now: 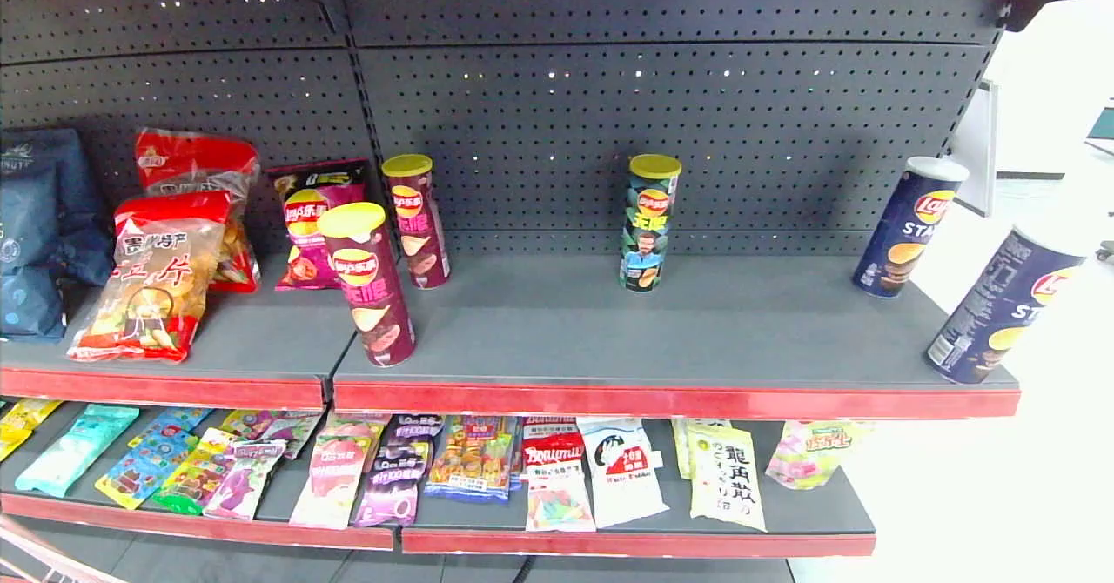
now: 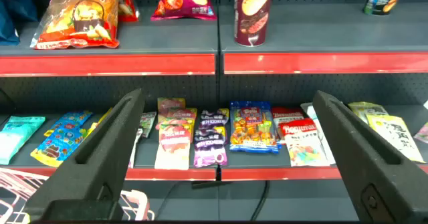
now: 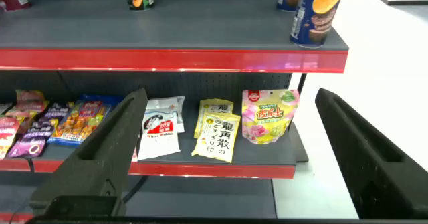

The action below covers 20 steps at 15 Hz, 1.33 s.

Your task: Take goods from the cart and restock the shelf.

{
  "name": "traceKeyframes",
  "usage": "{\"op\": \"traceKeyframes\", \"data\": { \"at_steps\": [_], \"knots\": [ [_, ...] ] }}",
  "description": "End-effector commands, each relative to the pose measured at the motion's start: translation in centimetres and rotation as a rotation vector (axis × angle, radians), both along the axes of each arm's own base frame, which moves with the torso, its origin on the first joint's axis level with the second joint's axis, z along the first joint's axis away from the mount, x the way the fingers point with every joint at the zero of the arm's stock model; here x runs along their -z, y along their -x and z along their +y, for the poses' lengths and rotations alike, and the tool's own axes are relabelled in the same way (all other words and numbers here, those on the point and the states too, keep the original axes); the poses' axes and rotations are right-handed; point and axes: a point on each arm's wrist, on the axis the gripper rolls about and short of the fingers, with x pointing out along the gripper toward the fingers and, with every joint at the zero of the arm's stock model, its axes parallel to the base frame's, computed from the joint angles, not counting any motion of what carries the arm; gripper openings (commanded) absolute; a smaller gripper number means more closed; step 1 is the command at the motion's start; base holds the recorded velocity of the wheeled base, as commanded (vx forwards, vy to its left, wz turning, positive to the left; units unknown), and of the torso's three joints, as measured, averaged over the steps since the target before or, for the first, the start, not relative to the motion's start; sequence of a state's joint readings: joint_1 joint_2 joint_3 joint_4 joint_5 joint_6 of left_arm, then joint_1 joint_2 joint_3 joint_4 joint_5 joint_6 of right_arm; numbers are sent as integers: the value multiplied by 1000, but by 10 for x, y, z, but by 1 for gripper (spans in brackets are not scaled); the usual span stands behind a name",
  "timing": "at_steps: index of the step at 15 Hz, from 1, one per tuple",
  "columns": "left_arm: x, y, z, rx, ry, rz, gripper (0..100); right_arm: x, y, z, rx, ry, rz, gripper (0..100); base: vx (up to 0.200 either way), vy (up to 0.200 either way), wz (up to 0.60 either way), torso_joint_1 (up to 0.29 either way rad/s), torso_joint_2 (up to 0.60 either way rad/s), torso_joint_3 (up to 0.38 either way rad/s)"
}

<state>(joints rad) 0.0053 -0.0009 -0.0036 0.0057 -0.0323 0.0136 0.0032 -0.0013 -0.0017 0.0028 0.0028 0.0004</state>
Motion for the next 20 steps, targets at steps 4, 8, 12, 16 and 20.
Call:
{"op": "traceKeyframes", "data": {
  "at_steps": [4,8,12,16,20],
  "knots": [
    [0,0,0,1,0,2,100,0,0,0,-3,2,2,100,0,0,0,0,0,0],
    [0,0,0,1,0,2,100,0,0,0,-8,7,2,100,0,0,450,2,2,-1],
    [0,0,0,1,0,2,100,0,0,0,-8,7,0,100,0,0,600,3,2,4],
    [0,0,0,-1,0,2,100,0,0,0,-8,7,0,100,0,0,600,5,6,4],
    [0,0,0,1,0,2,100,0,0,0,-8,3,0,100,0,0,300,1,2,2]
  ]
}}
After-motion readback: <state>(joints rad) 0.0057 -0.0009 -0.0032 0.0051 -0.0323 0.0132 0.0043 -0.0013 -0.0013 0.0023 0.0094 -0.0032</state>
